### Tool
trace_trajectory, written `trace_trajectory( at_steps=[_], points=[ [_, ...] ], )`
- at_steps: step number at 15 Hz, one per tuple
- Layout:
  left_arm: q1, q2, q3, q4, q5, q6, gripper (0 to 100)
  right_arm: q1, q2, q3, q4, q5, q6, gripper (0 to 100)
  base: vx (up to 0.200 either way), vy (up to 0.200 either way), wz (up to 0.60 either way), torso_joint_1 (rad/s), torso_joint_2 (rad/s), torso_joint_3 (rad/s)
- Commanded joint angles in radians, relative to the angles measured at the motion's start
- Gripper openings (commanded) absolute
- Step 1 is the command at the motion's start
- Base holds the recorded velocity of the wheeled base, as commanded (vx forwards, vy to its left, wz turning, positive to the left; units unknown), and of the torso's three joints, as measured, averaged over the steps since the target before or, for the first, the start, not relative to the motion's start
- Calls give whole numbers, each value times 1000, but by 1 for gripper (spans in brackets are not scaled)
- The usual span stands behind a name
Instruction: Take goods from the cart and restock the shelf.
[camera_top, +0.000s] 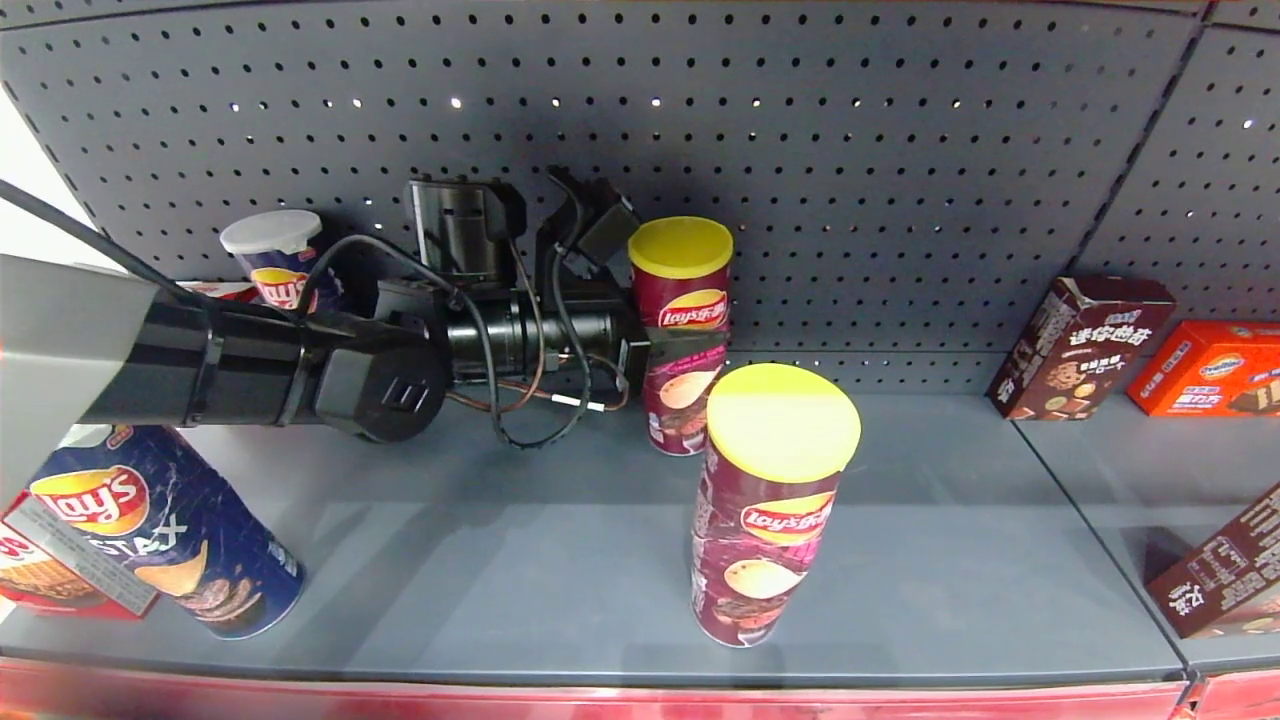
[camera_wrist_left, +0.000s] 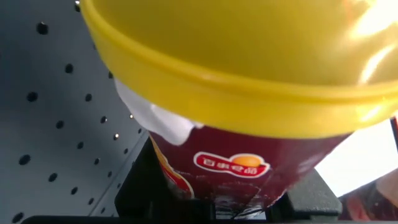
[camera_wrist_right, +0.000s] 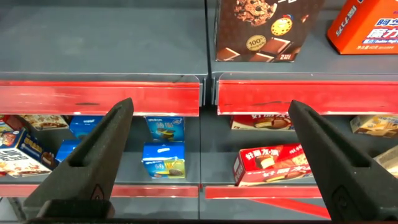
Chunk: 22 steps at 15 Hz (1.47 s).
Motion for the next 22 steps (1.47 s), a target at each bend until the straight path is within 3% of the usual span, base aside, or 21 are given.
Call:
trace_trajectory(
  at_steps=[1,13,22],
  points=[
    [-1,17,-6,-1,-1,2,0,0,2,0,0,0,0,100,0,0,0,0,0,0],
    [-1,49,-30,-2,-1,8,0,0,2,0,2,0,0,100,0,0,0,0,0,0],
    [-8,44,5,-13,33,66,0,0,2,0,0,0,0,100,0,0,0,0,0,0]
  ],
)
